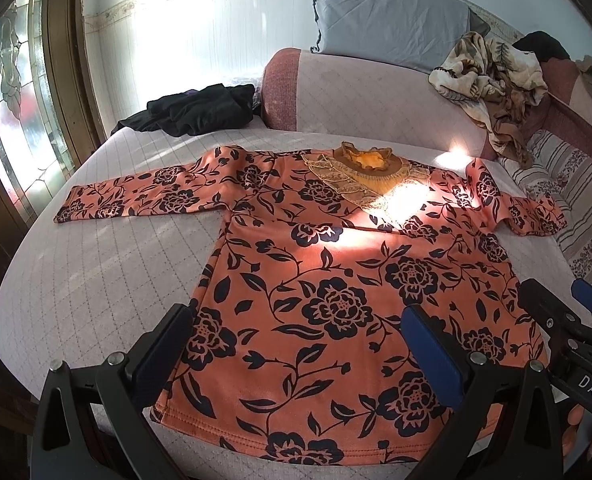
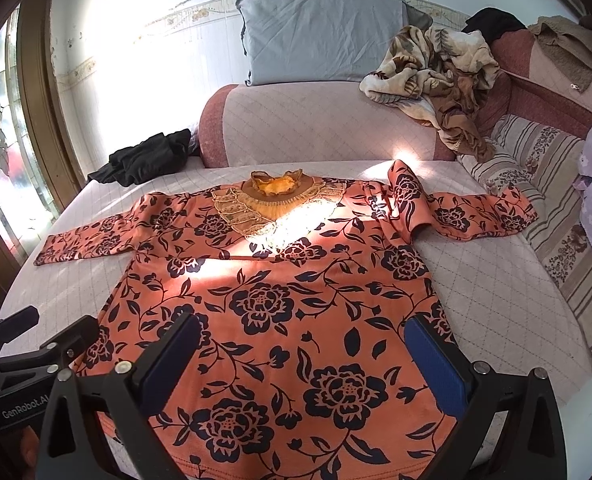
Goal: Fold small clothes
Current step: 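Grasp the sleeve cuff with the right tool and fold it across the body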
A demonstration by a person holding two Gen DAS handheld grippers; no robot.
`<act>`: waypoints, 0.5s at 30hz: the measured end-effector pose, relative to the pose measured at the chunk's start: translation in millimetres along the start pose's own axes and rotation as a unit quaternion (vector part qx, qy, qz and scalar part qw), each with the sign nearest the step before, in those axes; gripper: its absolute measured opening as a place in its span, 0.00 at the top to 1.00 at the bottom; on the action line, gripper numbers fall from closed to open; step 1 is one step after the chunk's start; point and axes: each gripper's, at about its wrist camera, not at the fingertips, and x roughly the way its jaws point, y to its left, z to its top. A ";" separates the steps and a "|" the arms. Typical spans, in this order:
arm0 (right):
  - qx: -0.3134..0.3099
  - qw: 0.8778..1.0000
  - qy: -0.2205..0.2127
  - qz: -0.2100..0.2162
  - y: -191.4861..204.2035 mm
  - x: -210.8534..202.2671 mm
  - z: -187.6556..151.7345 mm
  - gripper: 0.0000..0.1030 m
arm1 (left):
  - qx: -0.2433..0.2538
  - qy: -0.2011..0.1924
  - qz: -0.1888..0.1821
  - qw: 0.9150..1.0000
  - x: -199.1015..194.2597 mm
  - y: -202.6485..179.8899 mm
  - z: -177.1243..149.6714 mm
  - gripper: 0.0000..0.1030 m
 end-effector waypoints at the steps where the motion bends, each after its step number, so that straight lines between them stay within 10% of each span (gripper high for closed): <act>1: 0.000 1.000 0.000 0.001 -0.4 0.7 0.6 0.00 | 0.000 0.001 -0.001 1.000 1.5 0.4 0.7 0.00; 15: 0.117 0.991 0.015 0.063 -81.9 28.5 32.6 0.00 | -0.022 0.020 -0.001 1.000 35.3 7.9 12.4 0.00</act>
